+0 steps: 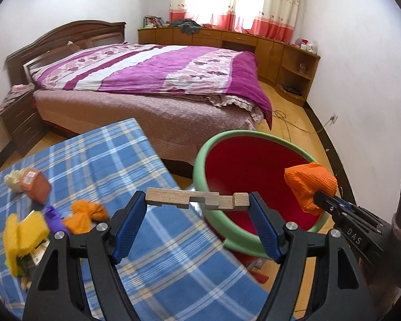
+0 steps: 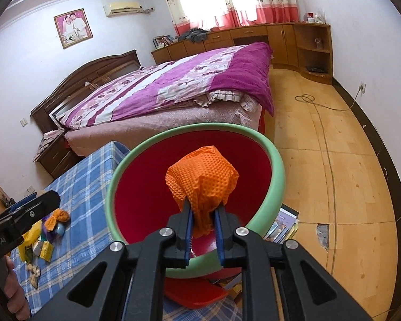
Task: Collect trash
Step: 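Carry the orange mesh net over the red bucket and release it with the right tool, then lower the wooden block piece into the red bucket and open the left tool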
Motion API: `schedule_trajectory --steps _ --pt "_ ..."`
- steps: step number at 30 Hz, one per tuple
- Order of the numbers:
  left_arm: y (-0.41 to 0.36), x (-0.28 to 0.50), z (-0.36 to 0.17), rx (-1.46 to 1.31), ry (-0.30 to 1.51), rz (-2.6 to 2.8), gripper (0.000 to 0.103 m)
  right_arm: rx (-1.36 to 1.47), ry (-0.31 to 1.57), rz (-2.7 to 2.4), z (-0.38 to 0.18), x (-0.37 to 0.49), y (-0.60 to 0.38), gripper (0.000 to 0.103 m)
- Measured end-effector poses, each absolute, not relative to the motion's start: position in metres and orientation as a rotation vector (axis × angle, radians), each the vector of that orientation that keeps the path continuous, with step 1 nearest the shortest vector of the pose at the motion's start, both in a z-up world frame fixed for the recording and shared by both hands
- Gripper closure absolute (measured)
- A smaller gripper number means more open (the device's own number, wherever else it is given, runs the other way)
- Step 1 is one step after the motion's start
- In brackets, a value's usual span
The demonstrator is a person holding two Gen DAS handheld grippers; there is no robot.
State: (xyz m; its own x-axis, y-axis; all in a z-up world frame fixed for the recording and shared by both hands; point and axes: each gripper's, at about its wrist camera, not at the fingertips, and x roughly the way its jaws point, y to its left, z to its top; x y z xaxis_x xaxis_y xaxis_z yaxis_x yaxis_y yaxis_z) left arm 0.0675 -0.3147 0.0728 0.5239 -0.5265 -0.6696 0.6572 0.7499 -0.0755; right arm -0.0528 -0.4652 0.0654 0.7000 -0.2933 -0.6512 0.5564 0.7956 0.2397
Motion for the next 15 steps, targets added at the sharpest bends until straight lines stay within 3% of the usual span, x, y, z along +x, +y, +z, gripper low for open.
schedule_trajectory --steps 5,15 --pt "-0.334 0.073 0.065 0.218 0.742 -0.73 0.026 0.449 0.646 -0.485 0.06 -0.047 -0.474 0.083" --pt "-0.36 0.079 0.053 0.248 0.749 -0.761 0.026 0.508 0.577 -0.463 0.064 -0.059 -0.481 0.058"
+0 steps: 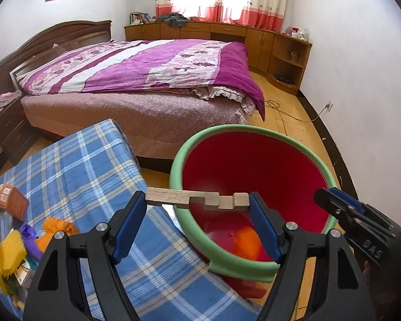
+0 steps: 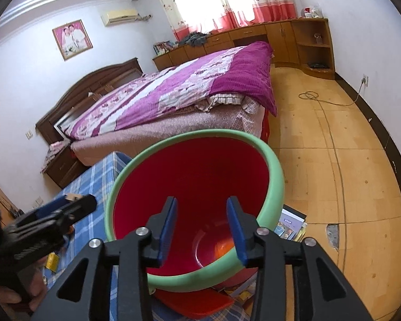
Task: Collect trash
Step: 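Lower the wooden block piece into the red bucket and open the left tool, then move both tools back over the table toward the yellow foam nets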
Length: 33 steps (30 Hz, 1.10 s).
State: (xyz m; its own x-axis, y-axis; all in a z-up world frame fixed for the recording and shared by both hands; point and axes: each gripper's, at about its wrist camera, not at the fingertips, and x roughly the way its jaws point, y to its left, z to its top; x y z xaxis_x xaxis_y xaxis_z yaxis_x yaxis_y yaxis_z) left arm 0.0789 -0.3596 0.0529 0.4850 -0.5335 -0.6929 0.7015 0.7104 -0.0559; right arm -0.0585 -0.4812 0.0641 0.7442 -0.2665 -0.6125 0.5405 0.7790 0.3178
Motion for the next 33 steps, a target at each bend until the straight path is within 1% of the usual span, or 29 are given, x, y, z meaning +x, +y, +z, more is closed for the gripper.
schedule_trajectory --steps 4,8,9,11,13,15,19,21,25,33 --pt "-0.369 0.082 0.046 0.266 0.759 -0.748 0.026 0.531 0.541 -0.474 0.069 -0.069 -0.483 0.049" --pt "-0.374 0.083 0.042 0.254 0.755 -0.776 0.025 0.546 0.534 -0.482 0.07 -0.076 -0.485 0.047" --pt "-0.375 0.083 0.042 0.253 0.754 -0.782 0.022 0.549 0.536 -0.483 0.069 -0.077 -0.486 0.046" --pt "-0.377 0.083 0.04 0.249 0.757 -0.793 0.018 0.559 0.539 -0.485 0.068 -0.077 -0.488 0.045" --pt "-0.376 0.082 0.039 0.244 0.759 -0.795 0.018 0.566 0.544 -0.485 0.066 -0.077 -0.489 0.041" --pt "-0.375 0.08 0.039 0.244 0.763 -0.792 0.018 0.569 0.548 -0.482 0.065 -0.076 -0.488 0.04" --pt "-0.364 0.077 0.038 0.217 0.78 -0.787 0.018 0.566 0.552 -0.479 0.065 -0.077 -0.484 0.034" --pt "-0.356 0.076 0.038 0.199 0.787 -0.777 0.018 0.566 0.554 -0.475 0.065 -0.077 -0.482 0.033" --pt "-0.336 0.074 0.039 0.172 0.806 -0.743 0.018 0.554 0.559 -0.466 0.067 -0.077 -0.475 0.027" --pt "-0.298 0.069 0.046 0.138 0.799 -0.677 0.018 0.541 0.573 -0.434 0.07 -0.073 -0.454 0.022"
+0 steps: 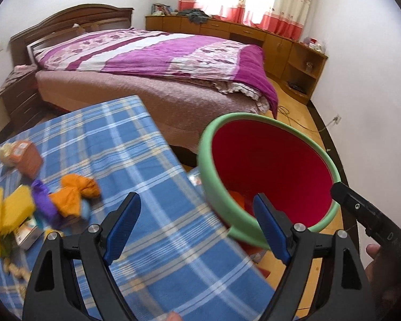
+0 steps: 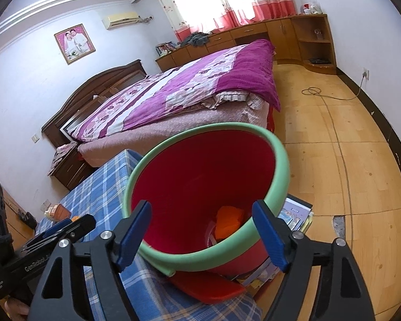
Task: Collect trash
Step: 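Move both tools back over the table toward the yellow foam nets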
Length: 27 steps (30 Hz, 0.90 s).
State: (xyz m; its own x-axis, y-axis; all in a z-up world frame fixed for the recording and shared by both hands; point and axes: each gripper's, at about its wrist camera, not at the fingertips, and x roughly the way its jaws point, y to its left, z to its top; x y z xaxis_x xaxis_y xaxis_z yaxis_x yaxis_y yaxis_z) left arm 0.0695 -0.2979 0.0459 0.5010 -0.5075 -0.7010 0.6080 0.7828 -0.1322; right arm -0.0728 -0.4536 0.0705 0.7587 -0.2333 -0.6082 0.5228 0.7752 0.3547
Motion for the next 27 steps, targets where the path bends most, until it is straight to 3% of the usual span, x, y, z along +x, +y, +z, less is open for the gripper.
schedule_trajectory --steps 5,27 --pt "-0.269 0.067 0.053 0.096 0.79 -0.639 0.014 0.515 0.591 -0.399 0.075 -0.066 -0.436 0.022" --pt "-0.161 0.069 0.069 -0.014 0.791 -0.481 0.014 0.428 0.652 -0.247 0.09 -0.033 -0.351 0.019"
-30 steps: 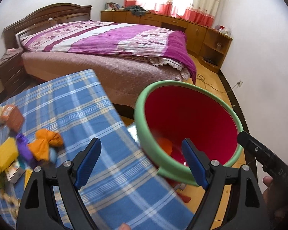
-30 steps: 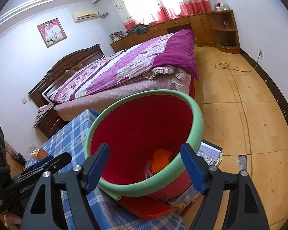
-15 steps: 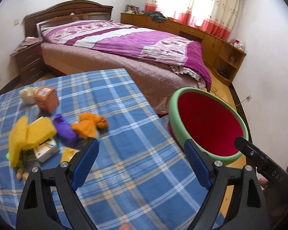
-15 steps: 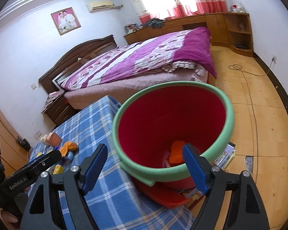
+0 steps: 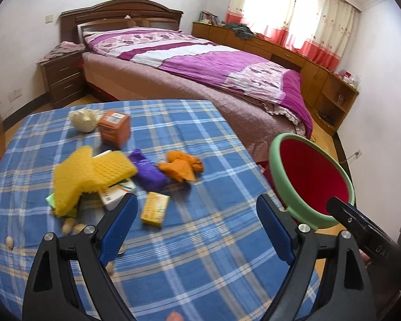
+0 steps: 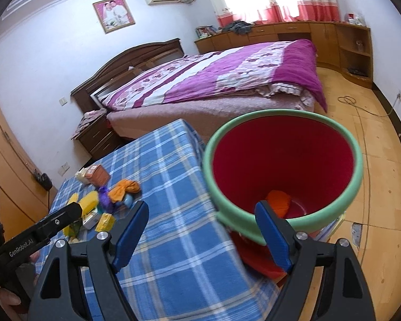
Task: Collect trash
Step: 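Move both tools back over the table toward the yellow foam nets, then grasp a yellow foam net with the left tool and lift it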
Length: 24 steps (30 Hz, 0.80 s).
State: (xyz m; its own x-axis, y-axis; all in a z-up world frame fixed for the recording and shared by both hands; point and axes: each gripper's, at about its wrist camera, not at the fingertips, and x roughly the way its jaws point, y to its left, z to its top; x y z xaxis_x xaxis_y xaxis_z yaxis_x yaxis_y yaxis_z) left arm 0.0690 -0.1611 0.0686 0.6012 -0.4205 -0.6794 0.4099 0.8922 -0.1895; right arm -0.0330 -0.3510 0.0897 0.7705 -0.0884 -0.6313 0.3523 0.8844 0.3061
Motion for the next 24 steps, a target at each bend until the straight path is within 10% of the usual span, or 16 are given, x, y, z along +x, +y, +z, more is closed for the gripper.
schedule_trajectory --steps 24 --pt "-0.064 0.101 0.059 -0.088 0.789 -0.284 0.014 0.37 0.726 -0.153 0.083 0.022 -0.29 0.019"
